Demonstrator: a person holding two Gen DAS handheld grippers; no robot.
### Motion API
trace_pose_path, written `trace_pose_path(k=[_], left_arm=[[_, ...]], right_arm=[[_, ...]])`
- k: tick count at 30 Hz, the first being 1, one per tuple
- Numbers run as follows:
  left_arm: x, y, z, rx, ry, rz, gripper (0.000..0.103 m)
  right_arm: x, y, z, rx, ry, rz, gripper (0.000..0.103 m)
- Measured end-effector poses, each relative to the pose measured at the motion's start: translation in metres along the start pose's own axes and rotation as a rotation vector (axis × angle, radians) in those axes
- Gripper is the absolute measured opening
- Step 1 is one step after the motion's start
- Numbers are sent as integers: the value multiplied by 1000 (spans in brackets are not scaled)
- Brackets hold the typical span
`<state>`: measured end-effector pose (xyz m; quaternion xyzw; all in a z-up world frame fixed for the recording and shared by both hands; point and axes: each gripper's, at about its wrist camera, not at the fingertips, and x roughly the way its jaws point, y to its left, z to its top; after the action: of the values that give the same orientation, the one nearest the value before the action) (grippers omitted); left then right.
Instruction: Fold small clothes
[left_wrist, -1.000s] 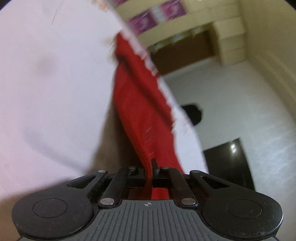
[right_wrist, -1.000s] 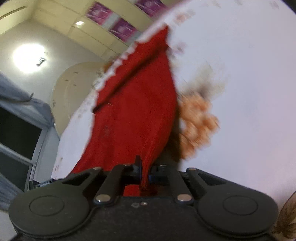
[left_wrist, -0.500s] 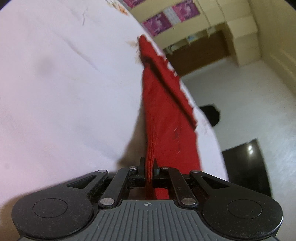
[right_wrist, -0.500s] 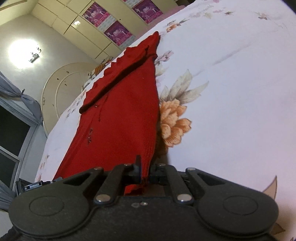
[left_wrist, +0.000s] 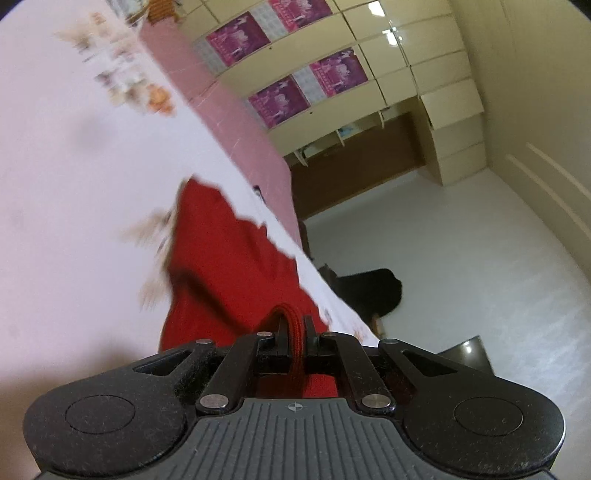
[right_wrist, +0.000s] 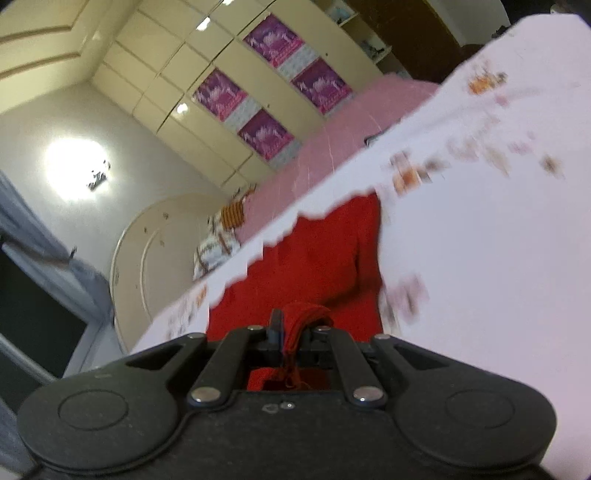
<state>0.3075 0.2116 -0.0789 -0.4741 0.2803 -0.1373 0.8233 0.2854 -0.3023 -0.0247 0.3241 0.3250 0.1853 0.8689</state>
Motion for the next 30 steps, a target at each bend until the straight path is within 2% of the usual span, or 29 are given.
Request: trace_pose_path(k=[4,8,15,18,21,22,23,25,26,27,28,29,30], left_arm=[[50,-1,44,13,27,84,4],[101,4,77,40,46,154,4],[161,29,96,10,96,264,4],[182,42,96,-20,83,254,4],[195,51,96,-73,38,215,4],[197,53,96,-90,17,203,4],[200,55,97,-113,-6,193,4],[205,57,99,-145,-41,185,4],[205,57,99,-142,-57,180,16],[204,54,101,-130,-74,186,49],[200,50,102,-110,-99,197,66],[195,44,102,-65,-124,205,77],[193,37,103,-6,-123,208,77]], right_arm=[[55,-5,47,37,18,-20,5],[112,-22,73,49,71,-49,5],[180,-80,95,207,139,-38,5],[205,-100,96,275,183,-33,6],[216,-114,96,330,158,15,8],[220,-119,96,356,137,38,13],[222,-122,98,378,114,52,26],[225,-131,99,433,67,83,31],[226,-132,99,443,55,91,33],[226,-132,100,435,45,91,35],[225,-131,101,421,37,89,35],[221,-129,102,401,27,83,39],[218,-126,104,377,20,72,41]])
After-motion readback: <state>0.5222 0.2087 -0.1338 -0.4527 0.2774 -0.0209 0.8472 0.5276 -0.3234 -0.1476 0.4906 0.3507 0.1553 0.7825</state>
